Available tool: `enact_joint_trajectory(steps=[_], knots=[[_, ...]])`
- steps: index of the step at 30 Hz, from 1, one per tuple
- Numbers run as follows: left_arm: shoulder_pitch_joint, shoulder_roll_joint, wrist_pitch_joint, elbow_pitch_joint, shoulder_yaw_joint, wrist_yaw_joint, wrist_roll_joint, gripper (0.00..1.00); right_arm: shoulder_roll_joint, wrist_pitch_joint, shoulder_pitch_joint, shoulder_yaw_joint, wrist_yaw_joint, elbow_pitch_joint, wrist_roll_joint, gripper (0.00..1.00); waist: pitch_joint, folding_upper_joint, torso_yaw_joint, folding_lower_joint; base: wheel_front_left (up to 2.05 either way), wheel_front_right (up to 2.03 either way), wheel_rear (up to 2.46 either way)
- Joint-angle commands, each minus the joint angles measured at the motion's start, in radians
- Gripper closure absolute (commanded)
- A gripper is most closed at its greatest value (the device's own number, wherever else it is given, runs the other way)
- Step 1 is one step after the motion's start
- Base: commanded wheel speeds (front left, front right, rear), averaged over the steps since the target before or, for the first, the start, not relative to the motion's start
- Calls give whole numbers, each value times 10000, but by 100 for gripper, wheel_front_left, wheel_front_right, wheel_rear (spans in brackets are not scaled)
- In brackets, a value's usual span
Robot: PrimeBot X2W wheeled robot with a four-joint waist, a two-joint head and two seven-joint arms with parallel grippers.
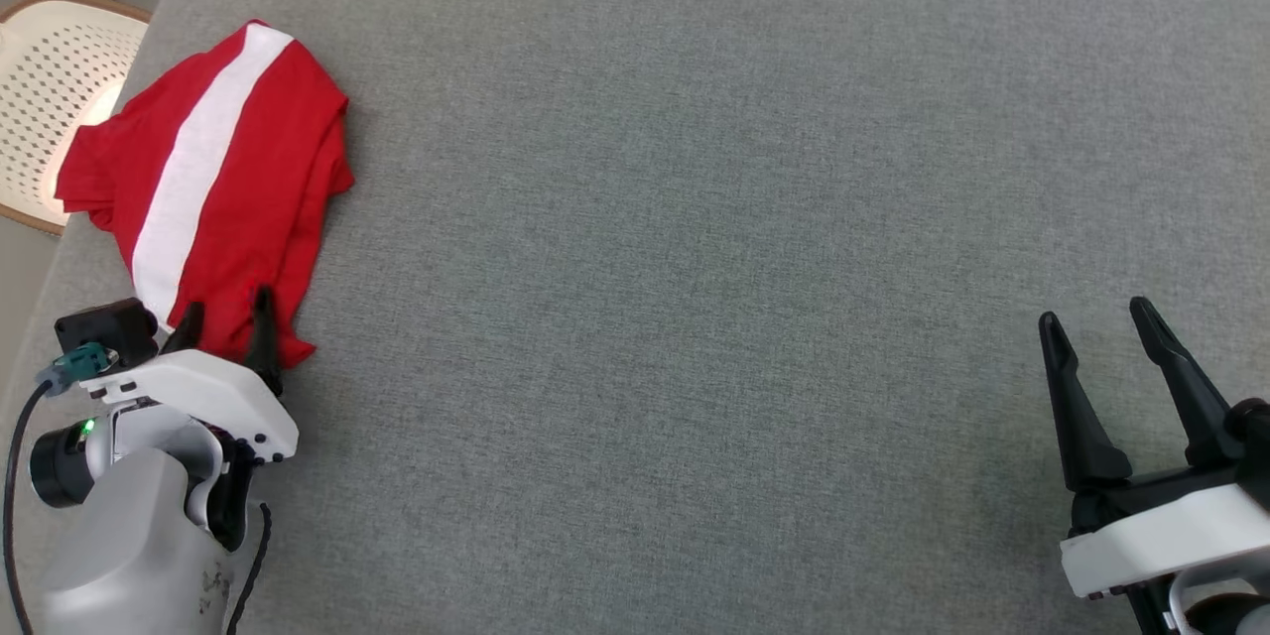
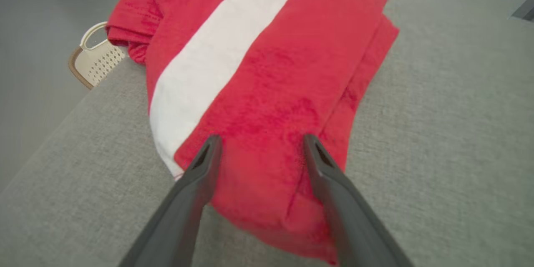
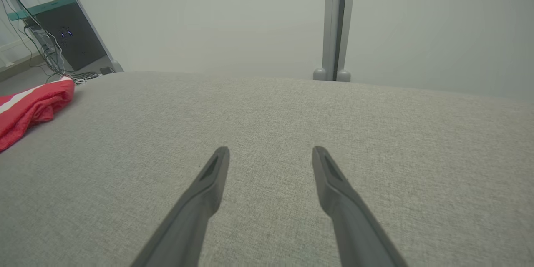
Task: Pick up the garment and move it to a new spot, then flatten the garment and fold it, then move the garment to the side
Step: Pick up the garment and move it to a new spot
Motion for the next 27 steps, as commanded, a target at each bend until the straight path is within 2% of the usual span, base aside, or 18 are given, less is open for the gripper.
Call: enact_joint_trajectory(steps=[1, 3, 4, 5, 11, 16, 18, 22, 27], knots=[[-294, 37, 220, 431, -88, -107, -83, 0, -60, -103, -162, 3, -1, 37, 52, 0, 99, 0, -80, 0, 0, 0, 0], [-464, -23, 642, 1061, -177, -191, -190, 0, -46, -127, -207, 7, -1, 106, 82, 0, 79, 0, -71, 0, 0, 0, 0], [-527, -35, 709, 1292, -219, -229, -223, 44, -36, -139, -226, 5, -1, 131, 83, 0, 63, 0, -65, 0, 0, 0, 0], [-604, -27, 680, 1463, -239, -245, -252, 98, -25, -162, -254, 14, -1, 166, 101, 0, 39, 0, -59, 0, 0, 0, 0], [-884, 199, -467, 1760, -216, -296, -216, 100, 18, -345, -231, 40, -1, 426, 205, 0, -413, 0, -96, 0, 0, 0, 0], [-453, 350, -837, 1342, -12, -207, -141, 100, 76, -545, -147, 96, -1, 667, 254, 0, -990, 0, -244, 0, 0, 0, 0], [-177, 485, -864, 528, 304, -43, -85, 100, 80, -647, -142, 144, -1, 809, 274, 0, -1306, 0, -360, 0, 0, 0, 0], [1069, 413, -865, -1364, 921, 255, 263, 100, 114, -825, -31, 293, -1, 1124, 337, 0, -2043, 0, -544, 0, 0, 0, 0], [2701, 170, -868, -3515, 1186, 628, 924, 100, 93, -1034, 156, 485, -1, 1426, 401, 0, -2959, 0, -805, 0, 0, 0, 0]])
